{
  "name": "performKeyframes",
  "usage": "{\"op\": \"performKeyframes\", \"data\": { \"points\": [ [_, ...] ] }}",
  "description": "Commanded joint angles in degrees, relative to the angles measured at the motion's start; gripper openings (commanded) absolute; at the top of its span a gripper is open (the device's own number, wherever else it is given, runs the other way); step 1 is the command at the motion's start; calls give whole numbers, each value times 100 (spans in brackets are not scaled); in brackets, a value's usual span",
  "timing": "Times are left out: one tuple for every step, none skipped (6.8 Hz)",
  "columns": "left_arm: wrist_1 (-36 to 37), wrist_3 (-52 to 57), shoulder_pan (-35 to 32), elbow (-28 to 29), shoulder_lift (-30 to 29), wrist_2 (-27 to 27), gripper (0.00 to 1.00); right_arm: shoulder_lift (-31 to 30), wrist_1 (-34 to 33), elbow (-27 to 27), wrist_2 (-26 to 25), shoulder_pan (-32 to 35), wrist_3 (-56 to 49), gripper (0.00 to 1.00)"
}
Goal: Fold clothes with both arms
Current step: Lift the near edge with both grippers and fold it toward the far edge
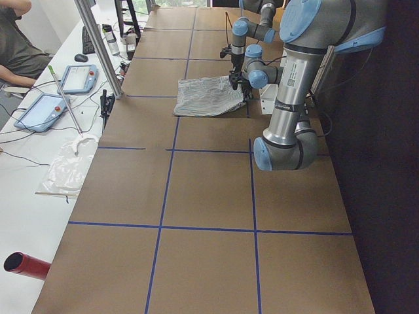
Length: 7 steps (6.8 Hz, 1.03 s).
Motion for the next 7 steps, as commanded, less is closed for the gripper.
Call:
{"op": "performKeyframes", "data": {
  "points": [
    [-44, 34, -504, 60, -106, -10, 0, 83, 634, -270, -5, 451, -228, 0],
    [-79, 60, -856, 129, -185, -10, 0, 354, 636, -629, 12, 715, -447, 0],
    [-140, 34, -947, 339, -264, -1, 0, 574, 654, -1068, 12, 770, -510, 0],
    [-541, 8, -956, 550, -274, -1, 0, 768, 663, -1272, 21, 909, -511, 0],
    [-841, -27, -991, 822, -291, -1, 0, 787, 706, -1370, 30, 1015, -519, 0],
    [-905, -115, -1139, 903, -300, -1, 0, 813, 811, -1388, 47, 1216, -554, 0],
    [-923, -185, -1541, 1278, -614, -10, 0, 1214, 803, -1885, 152, 1505, -694, 0]
  ]
}}
